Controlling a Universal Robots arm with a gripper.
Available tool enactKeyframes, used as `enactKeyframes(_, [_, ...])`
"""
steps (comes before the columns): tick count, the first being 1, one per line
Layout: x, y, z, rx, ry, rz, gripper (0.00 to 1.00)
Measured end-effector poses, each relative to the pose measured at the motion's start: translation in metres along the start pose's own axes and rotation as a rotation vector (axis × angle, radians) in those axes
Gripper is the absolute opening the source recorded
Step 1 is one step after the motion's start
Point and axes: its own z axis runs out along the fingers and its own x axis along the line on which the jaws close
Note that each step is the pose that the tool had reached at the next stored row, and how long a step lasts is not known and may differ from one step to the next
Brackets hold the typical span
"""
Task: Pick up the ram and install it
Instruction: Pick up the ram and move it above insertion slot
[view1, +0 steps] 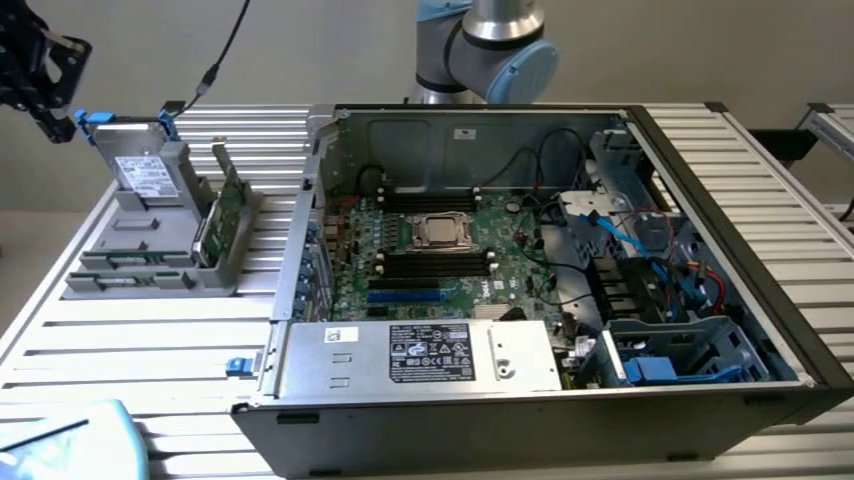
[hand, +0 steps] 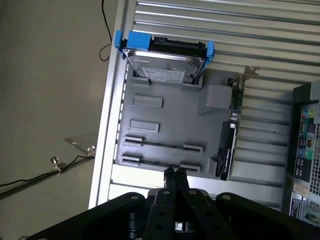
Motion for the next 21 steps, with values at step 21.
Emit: enactKeyframes(21, [0.0,0.0,0.0001,0.012,0.0433,-0.382,0.1])
